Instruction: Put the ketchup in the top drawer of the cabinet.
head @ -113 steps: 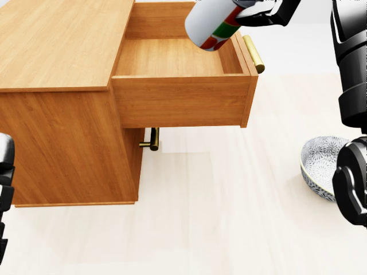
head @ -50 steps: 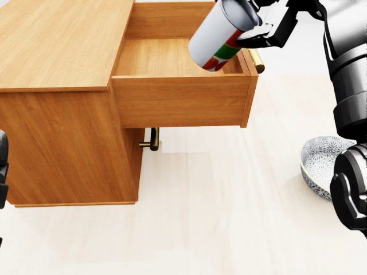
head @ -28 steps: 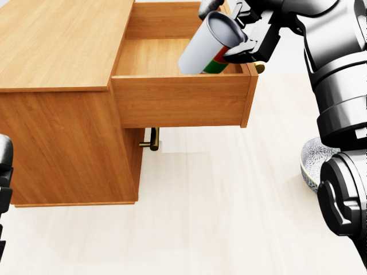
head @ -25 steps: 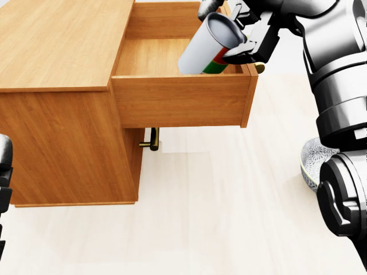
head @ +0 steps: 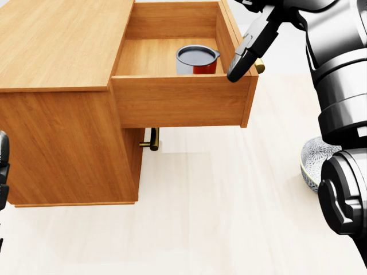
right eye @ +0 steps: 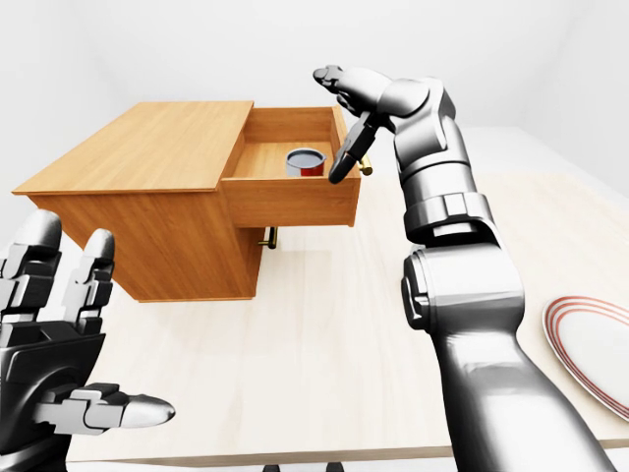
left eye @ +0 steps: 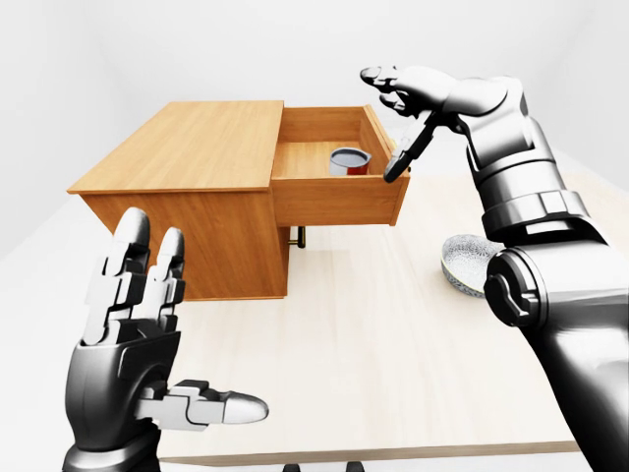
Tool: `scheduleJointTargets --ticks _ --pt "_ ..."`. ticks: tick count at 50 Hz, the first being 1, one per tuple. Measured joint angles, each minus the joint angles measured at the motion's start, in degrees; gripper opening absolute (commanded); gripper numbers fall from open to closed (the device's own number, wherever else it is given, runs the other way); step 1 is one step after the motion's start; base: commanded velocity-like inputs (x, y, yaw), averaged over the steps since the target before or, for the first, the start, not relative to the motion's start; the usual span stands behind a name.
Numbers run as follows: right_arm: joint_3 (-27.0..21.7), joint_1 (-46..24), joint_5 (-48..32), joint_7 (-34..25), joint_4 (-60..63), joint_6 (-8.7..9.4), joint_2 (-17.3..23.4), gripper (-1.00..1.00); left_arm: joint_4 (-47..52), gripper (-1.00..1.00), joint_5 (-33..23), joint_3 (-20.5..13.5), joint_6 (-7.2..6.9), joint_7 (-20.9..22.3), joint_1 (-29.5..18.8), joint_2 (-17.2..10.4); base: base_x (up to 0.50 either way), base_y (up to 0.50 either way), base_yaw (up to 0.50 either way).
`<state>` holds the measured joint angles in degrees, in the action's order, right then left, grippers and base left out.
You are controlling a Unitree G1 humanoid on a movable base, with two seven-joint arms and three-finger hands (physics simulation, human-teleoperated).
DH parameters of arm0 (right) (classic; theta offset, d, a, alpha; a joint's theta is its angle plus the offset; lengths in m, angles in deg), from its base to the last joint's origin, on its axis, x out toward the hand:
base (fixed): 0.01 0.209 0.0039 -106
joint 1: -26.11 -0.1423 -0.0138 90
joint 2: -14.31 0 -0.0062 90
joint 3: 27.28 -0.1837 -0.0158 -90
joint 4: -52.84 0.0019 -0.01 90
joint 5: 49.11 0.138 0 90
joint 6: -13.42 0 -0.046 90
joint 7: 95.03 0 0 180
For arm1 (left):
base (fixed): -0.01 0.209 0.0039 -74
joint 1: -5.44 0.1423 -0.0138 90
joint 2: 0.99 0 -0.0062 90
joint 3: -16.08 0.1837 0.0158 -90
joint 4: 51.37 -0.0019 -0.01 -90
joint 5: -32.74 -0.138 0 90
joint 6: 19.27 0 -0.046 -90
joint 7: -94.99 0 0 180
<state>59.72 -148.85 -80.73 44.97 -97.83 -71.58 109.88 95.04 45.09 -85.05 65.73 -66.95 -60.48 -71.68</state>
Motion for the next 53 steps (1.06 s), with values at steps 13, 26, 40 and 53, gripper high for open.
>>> scheduleJointTargets --ticks 13,26,40,53 --pt "0.3 -1.9 -1.1 0.0 0.4 0.0 0.5 1.0 1.5 1.0 0.5 -0.8 0.0 -0.1 -0.5 0.0 0.0 0.0 0.0" --pt "1.4 -7.7 -4.4 0.0 2.8 0.0 2.4 1.0 1.7 1.0 0.3 -0.7 0.0 0.2 -0.4 0.3 0.0 0.0 0.0" --pt "2.4 -9.4 -11.3 0.0 19.3 0.0 7.3 1.0 2.1 1.0 0.4 -0.6 0.0 0.4 0.0 0.4 0.0 0.0 0.0" --pt "7.3 0.6 -7.4 0.0 47.1 0.0 16.8 1.0 2.8 1.0 0.6 -0.8 0.0 0.6 0.4 0.6 0.0 0.0 0.0"
